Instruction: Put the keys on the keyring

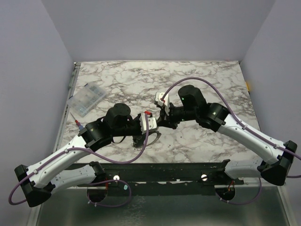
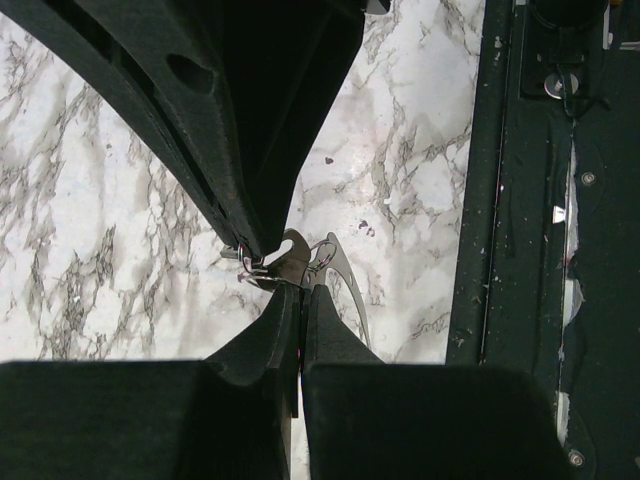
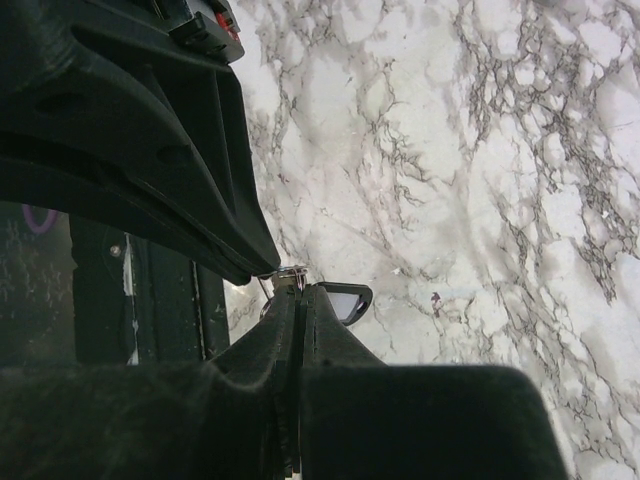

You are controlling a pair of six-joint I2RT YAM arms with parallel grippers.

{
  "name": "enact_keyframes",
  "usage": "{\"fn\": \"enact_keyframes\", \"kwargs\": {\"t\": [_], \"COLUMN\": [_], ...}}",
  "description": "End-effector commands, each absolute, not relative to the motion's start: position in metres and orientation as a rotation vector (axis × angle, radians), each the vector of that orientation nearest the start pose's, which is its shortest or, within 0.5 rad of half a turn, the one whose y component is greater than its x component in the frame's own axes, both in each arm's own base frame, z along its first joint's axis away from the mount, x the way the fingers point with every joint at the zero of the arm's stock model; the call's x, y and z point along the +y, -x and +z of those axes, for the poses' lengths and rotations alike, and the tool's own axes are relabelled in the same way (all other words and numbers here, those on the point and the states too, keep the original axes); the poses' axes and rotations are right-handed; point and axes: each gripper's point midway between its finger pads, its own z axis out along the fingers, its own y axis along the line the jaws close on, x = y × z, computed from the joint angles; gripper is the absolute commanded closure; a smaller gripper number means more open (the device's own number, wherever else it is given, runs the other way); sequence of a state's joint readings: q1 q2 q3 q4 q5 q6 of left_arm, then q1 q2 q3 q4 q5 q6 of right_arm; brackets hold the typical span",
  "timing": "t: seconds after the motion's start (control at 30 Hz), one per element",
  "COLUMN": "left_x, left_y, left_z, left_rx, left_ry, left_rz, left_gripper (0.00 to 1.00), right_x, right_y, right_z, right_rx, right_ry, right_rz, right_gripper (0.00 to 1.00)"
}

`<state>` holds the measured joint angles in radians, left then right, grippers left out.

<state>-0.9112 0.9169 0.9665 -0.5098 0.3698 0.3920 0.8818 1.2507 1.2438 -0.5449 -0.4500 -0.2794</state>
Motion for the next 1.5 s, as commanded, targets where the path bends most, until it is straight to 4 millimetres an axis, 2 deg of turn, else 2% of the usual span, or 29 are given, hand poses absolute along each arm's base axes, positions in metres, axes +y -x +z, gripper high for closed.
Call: {"fn": "enact_keyframes", "kwargs": {"t": [0.0, 0.33, 0.57, 1.2, 1.47], "left_x": [-0.279, -0.276, -0.272, -0.261, -0.261], "left_y": [-0.141, -0.14, -0.137, -0.119, -0.116], "left_z": [0.281, 0.283, 0.286, 0.3, 0.303], "left_rx": [1.337, 1.312, 1.266, 1.046, 1.006], "left_ry": [-1.425, -1.427, -1.433, -1.472, -1.477], "left_rz": [-0.74, -0.714, -0.705, -0.676, -0.67], "left_gripper": [1.0, 1.0, 1.0, 1.0, 1.0], "right_x": [0.327, 0.329, 0.329, 0.336, 0.337], "right_y": [-0.18, -0.176, -0.18, -0.183, -0.184], "right_z": [0.26, 0.249, 0.244, 0.245, 0.25], "right_rx": [1.686, 1.731, 1.797, 1.835, 1.824], "right_ry": [1.439, 1.47, 1.442, 1.455, 1.446], "right_rz": [0.854, 0.883, 0.893, 0.924, 0.933], "right_gripper": [1.0, 1.0, 1.0, 0.99, 0.86]}}
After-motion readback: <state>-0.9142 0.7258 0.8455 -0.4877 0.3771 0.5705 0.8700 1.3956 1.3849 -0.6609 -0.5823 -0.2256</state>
